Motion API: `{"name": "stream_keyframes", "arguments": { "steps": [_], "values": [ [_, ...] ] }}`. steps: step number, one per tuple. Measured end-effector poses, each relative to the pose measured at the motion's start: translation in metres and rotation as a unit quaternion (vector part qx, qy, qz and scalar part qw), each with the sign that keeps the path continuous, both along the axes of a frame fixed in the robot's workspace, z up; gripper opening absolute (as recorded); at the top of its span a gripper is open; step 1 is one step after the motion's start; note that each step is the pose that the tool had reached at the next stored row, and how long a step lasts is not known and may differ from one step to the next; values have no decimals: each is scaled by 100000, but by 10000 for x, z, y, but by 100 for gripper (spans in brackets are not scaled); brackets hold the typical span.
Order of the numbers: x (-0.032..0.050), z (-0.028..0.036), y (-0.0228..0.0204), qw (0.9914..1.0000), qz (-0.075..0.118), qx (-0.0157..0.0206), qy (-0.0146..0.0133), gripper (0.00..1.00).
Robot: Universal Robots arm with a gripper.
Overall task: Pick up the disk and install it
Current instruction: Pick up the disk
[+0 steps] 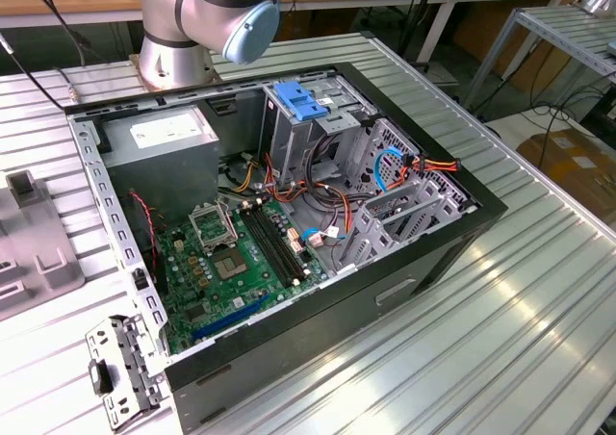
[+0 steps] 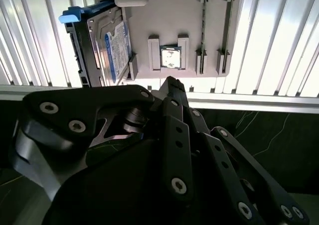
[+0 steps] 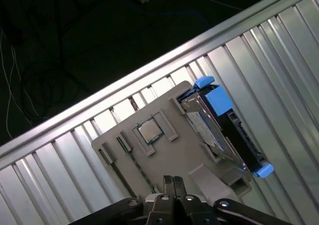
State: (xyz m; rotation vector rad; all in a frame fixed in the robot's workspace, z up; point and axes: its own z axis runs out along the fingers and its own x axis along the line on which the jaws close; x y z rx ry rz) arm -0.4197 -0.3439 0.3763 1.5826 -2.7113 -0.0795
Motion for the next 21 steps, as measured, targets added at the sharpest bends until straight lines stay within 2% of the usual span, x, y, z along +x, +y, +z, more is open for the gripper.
{"name": "stream_keyframes", "arguments": {
  "steps": [3, 8, 10, 12, 14, 18, 21],
  "values": [
    [0, 0, 0, 99989, 1504, -2, -1, 11],
    [0, 0, 0, 99914, 4150, 1, -2, 11],
    [0, 0, 0, 99810, 6156, -1, 1, 11],
    [0, 0, 0, 99727, 7387, 0, -2, 11],
    [0, 1, 0, 99566, 9309, -2, 4, 11],
    [0, 0, 0, 99361, 11289, 0, -1, 11],
    [0, 0, 0, 99153, 12991, 0, -2, 11]
  ]
}}
